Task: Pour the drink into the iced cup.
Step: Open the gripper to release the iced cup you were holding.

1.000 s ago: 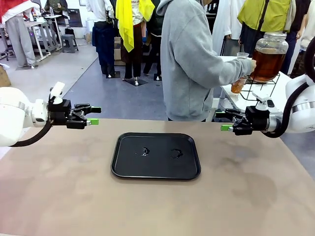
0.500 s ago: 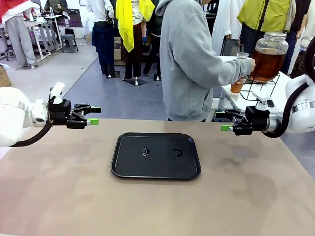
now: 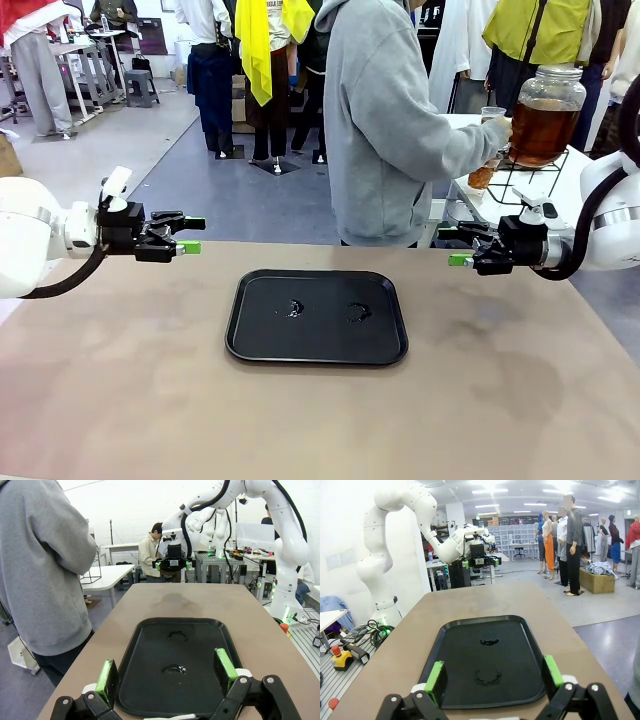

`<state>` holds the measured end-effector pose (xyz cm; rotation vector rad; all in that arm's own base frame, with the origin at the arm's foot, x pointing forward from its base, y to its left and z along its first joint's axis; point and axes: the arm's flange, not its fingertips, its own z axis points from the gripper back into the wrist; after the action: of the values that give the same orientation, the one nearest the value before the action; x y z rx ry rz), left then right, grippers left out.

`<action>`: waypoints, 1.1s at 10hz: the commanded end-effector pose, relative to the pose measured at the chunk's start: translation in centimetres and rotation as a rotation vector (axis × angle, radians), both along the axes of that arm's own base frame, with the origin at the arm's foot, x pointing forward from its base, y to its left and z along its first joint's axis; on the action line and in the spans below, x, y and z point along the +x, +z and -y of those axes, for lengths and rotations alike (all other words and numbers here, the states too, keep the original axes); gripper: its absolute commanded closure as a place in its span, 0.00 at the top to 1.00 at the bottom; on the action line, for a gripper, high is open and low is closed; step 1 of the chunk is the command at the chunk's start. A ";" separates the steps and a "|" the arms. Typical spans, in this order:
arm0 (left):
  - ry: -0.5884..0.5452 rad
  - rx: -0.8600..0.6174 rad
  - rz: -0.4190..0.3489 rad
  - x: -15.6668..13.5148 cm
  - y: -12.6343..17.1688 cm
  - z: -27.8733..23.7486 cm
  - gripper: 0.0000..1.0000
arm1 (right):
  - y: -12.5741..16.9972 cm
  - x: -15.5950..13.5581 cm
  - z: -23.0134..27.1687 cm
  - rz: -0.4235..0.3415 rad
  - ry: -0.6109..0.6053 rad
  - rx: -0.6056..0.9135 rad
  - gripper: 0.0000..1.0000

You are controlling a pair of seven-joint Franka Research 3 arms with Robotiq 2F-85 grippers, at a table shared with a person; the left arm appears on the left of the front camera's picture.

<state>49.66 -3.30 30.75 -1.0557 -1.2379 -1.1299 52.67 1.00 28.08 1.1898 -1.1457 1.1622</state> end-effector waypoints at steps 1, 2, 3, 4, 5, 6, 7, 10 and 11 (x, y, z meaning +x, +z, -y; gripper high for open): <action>0.008 -0.005 0.004 0.0 0.2 0.2 1.00 | 0.5 0.0 -0.1 0.000 0.001 0.000 1.00; 0.008 -0.005 0.004 0.0 0.2 0.2 1.00 | 0.5 0.0 -0.1 0.000 0.001 0.000 1.00; 0.008 -0.005 0.004 0.0 0.2 0.2 1.00 | 0.5 0.0 -0.1 0.000 0.001 0.000 1.00; 0.008 -0.005 0.004 0.0 0.2 0.2 1.00 | 0.5 0.0 -0.1 0.000 0.001 0.000 1.00; 0.008 -0.005 0.004 0.0 0.2 0.2 1.00 | 0.5 0.0 -0.1 0.000 0.001 0.000 1.00; 0.008 -0.005 0.004 0.0 0.2 0.2 1.00 | 0.5 0.0 -0.1 0.000 0.001 0.000 1.00; 0.008 -0.005 0.004 0.0 0.2 0.2 1.00 | 0.5 0.0 -0.1 0.000 0.001 0.000 1.00; 0.008 -0.005 0.004 0.0 0.2 0.2 1.00 | 0.5 0.0 -0.1 0.000 0.001 0.000 1.00; 0.008 -0.005 0.004 0.0 0.2 0.2 1.00 | 0.5 0.0 -0.1 0.000 0.001 0.000 1.00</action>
<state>49.66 -3.30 30.75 -1.0558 -1.2379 -1.1299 52.67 1.00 28.09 1.1898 -1.1457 1.1622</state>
